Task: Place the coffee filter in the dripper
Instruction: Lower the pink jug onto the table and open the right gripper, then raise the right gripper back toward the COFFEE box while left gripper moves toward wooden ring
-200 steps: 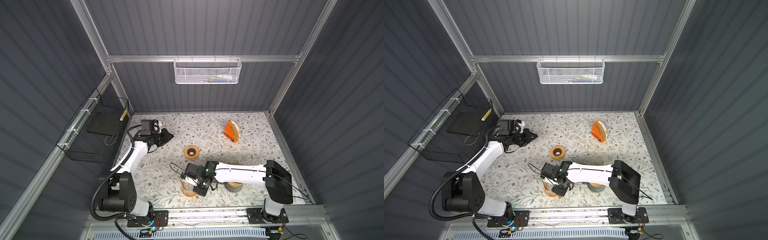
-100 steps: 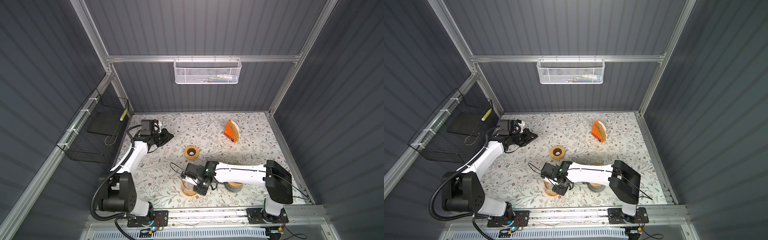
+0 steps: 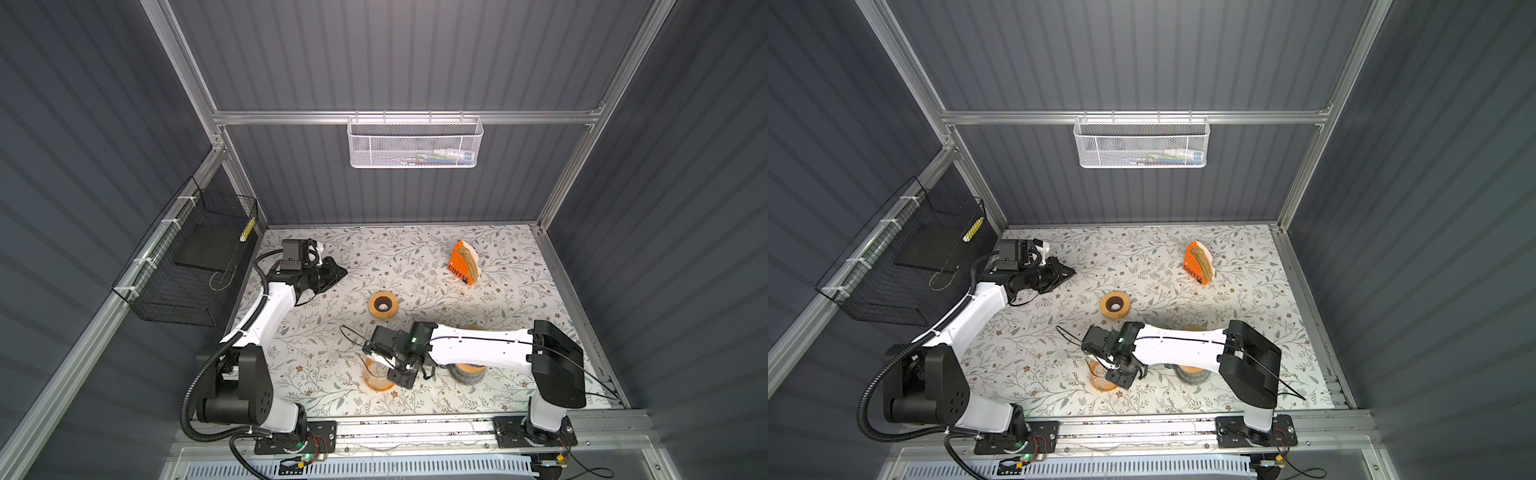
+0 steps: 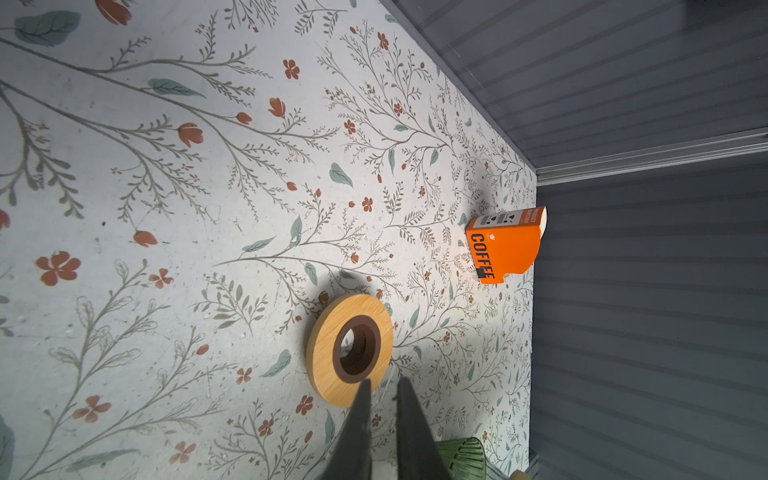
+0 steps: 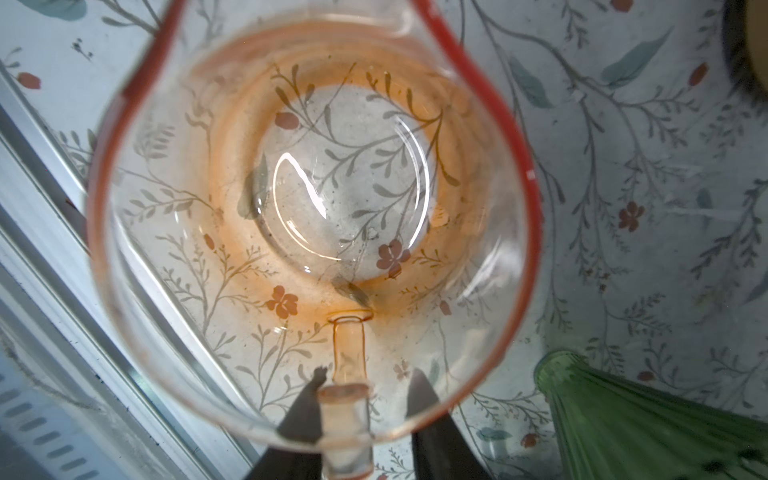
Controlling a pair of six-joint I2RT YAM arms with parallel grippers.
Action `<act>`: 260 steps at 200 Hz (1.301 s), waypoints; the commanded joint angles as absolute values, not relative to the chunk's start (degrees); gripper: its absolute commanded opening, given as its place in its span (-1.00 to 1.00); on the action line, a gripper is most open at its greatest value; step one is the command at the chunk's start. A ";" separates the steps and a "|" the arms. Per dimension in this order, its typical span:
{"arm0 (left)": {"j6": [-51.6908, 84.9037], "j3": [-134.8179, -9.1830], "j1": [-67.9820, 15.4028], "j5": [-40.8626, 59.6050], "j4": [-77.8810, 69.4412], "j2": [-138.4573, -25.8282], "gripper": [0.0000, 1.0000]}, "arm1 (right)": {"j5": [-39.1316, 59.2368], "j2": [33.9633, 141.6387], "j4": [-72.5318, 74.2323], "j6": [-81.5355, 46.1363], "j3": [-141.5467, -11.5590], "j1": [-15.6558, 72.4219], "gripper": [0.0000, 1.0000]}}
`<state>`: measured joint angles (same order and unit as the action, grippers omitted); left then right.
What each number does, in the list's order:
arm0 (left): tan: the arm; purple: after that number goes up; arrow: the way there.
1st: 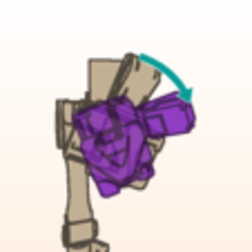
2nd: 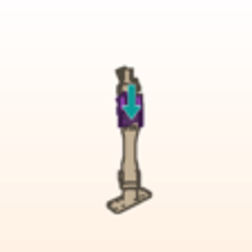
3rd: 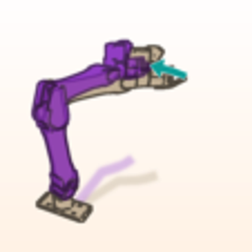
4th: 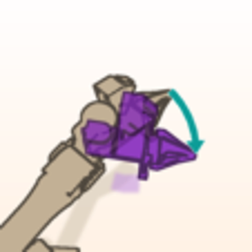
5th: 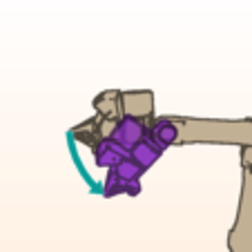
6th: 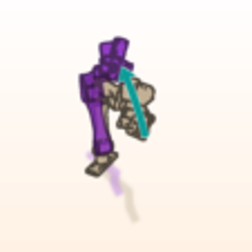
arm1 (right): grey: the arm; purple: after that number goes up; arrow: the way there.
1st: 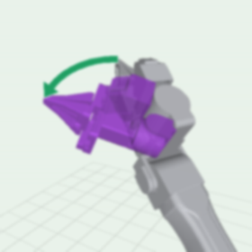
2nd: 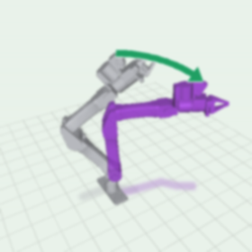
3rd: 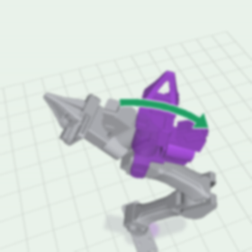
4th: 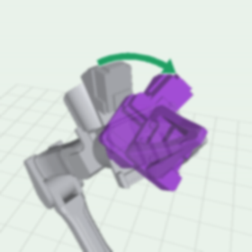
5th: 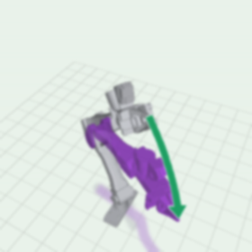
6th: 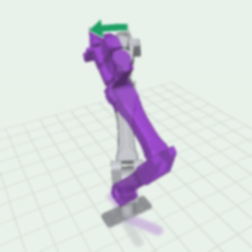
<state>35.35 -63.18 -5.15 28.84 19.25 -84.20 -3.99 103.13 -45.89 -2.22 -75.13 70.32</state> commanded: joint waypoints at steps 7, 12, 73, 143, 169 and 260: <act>35.08 -62.84 -4.66 30.14 18.98 -82.59 -0.72 | -6.01 102.43 -47.38 -1.63 -76.73 70.53 -0.27; 35.07 -62.89 -4.68 30.15 18.98 -82.46 -0.72 | -6.13 102.33 -47.46 -1.60 -76.73 70.50 -0.27; 34.28 -63.83 -4.66 30.16 20.47 -81.96 -0.68 | -6.49 98.06 -46.94 -2.78 -76.68 69.97 -0.07; 30.37 -66.85 -4.75 32.60 25.34 -82.55 -0.53 | -4.10 91.32 -46.20 -7.02 -81.03 65.06 -0.04; 28.06 -68.96 -5.15 33.29 28.33 -83.35 -0.44 | -1.30 89.53 -45.32 -9.00 -84.19 59.58 -0.05; 23.93 -75.28 -17.45 24.17 39.62 -90.71 -0.12 | 4.98 81.30 -33.06 -14.81 -79.66 47.84 0.02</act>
<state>26.46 -73.89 -16.45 27.68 34.00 -88.73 2.31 83.20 -37.45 -12.05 -82.21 49.78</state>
